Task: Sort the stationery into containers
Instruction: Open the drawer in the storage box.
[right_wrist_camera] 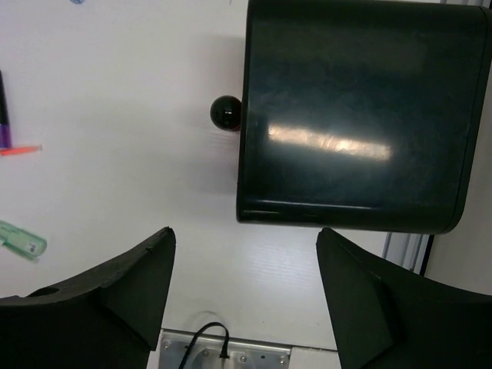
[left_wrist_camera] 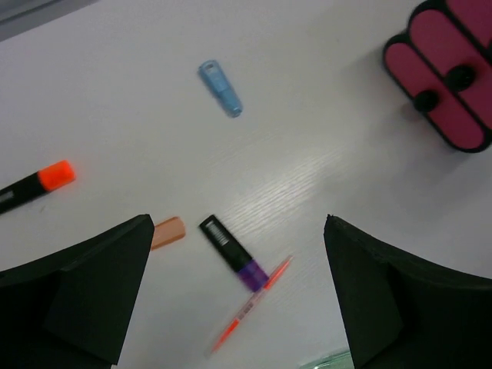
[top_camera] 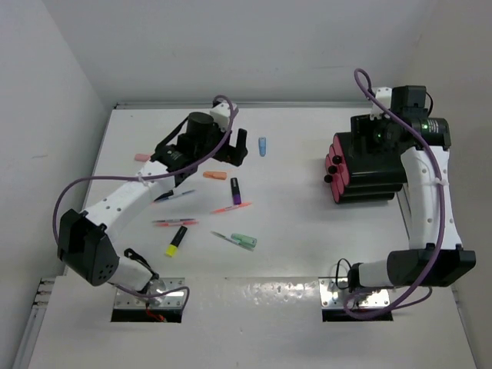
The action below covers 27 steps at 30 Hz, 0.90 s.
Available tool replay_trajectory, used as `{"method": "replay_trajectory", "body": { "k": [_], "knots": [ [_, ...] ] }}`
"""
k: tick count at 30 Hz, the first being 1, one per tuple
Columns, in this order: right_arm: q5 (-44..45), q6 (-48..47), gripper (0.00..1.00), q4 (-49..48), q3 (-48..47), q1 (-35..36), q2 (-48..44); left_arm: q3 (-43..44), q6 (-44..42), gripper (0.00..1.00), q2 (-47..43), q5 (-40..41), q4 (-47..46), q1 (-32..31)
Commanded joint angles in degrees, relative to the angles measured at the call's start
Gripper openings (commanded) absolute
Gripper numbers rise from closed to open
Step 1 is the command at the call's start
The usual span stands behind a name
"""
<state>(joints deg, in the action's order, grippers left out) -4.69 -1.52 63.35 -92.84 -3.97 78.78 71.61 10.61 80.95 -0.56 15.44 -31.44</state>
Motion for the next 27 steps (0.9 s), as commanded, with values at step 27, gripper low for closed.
{"method": "replay_trajectory", "body": {
  "k": [27],
  "knots": [
    [3.99, 3.54, 0.46, -1.48, -1.73, 0.36, 15.08, 11.61, 56.35, 0.63, 51.57, -26.25, -73.62, -11.09]
  ]
}}
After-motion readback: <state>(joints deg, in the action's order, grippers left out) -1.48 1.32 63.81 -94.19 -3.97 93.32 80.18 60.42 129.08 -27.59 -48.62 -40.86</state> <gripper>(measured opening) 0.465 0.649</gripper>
